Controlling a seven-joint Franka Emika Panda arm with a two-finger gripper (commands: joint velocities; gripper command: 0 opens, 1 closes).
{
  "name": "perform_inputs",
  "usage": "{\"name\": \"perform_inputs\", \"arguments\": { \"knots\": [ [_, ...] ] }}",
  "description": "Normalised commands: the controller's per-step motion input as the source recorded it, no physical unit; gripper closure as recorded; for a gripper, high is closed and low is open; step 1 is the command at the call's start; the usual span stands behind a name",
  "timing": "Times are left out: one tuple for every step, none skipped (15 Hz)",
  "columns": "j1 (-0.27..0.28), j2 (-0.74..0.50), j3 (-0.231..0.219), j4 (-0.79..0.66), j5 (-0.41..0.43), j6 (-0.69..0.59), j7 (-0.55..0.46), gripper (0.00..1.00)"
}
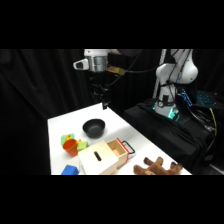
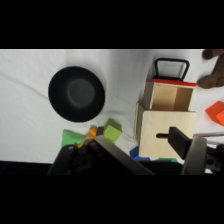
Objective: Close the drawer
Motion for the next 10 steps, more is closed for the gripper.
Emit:
{"name": "perform_inputs", "arguments": {
  "knots": [
    [-0.035, 0.01, 0.042, -0.01, -0.035, 0.04, 0.05, 0.0],
    [-0.03, -0.01, 0.048, -0.05, -0.017, 0.08, 0.09, 0.0],
    [-0.021, -0.05, 0.056, -0.11, -0.035, 0.11, 0.14, 0.0],
    [-0.009, -0.12, 0.067, -0.2, -0.018, 0.14, 0.15, 0.0],
    [0.002, -0.19, 0.075, -0.27, -0.036, 0.18, 0.19, 0.0],
    [0.011, -0.25, 0.079, -0.32, -0.025, 0.18, 0.19, 0.0],
    [0.021, -0.3, 0.081, -0.37, -0.018, 0.19, 0.18, 0.0],
    [0.033, -0.35, 0.085, -0.42, -0.018, 0.2, 0.19, 0.0],
    [0.042, -0.39, 0.089, -0.46, -0.014, 0.2, 0.19, 0.0],
    [0.048, -0.41, 0.09, -0.47, 0.0, 0.2, 0.18, 0.0]
  ]
}}
